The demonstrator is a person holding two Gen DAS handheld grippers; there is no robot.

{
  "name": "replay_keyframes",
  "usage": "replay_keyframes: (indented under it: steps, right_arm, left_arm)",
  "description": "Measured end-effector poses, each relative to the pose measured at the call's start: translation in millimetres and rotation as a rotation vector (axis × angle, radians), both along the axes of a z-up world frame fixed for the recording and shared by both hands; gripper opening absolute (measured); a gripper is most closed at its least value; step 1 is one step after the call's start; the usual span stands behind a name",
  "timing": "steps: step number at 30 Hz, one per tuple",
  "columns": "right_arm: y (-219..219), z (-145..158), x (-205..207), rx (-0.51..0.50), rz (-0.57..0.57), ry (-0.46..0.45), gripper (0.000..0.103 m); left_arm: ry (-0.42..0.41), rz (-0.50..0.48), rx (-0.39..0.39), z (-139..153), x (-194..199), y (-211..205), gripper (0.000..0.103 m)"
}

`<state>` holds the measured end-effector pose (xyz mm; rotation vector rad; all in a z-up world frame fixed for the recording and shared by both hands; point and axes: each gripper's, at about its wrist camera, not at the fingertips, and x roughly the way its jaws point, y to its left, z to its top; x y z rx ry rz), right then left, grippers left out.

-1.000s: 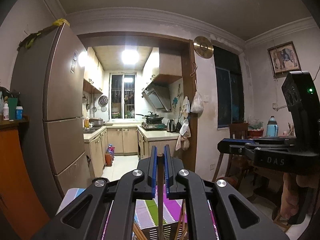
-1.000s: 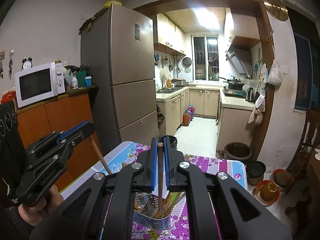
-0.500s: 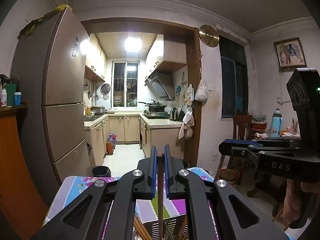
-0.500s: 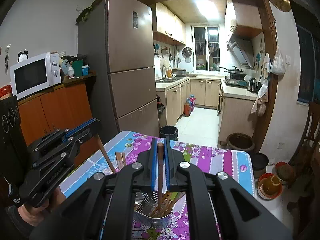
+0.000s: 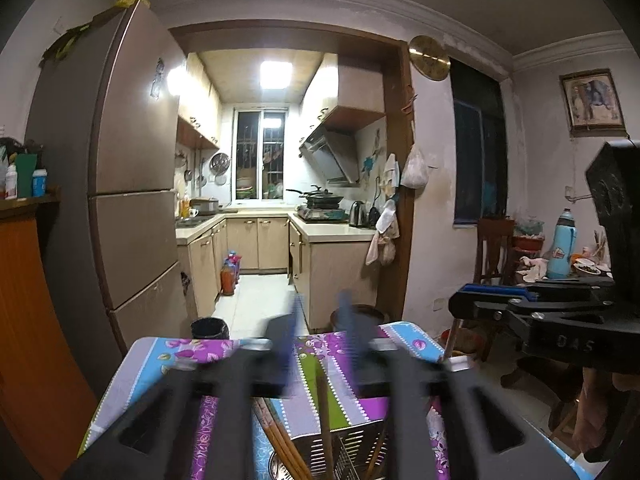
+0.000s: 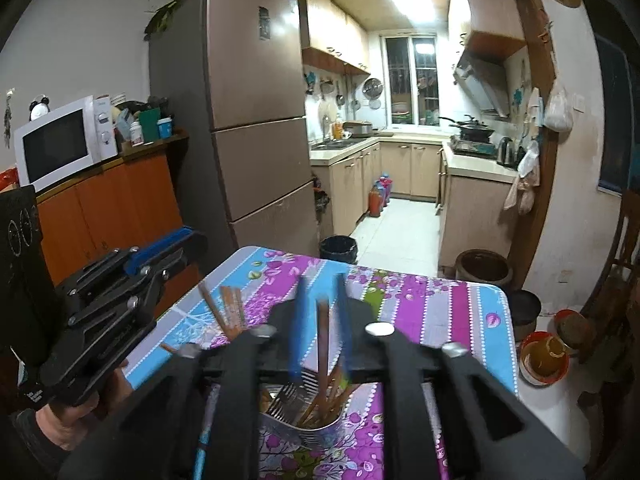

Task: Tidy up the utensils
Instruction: 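Open the left tool to release its chopstick while the right tool releases its own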

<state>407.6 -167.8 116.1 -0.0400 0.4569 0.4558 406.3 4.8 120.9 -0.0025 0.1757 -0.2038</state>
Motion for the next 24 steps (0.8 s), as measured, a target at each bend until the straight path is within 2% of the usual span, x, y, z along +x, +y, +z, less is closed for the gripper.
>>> replay_keyframes:
  steps: [1, 5, 12, 24]
  right_arm:
    - [-2, 0, 0, 0.007, -0.002, -0.001, 0.040]
    - [-8, -1, -2, 0.015, -0.022, -0.020, 0.047]
    - [-10, -2, -15, 0.004, -0.033, -0.070, 0.068]
    - [-13, -3, -40, 0.006, -0.037, -0.116, 0.074]
  left_arm:
    - [-0.001, 0.007, -0.003, 0, 1, 0, 0.047]
    - [0.009, 0.020, -0.006, -1, 4, 3, 0.047]
    - [0.017, 0.037, -0.008, -3, 1, 6, 0.050]
    - [0.012, 0.053, -0.008, -7, -22, 7, 0.053]
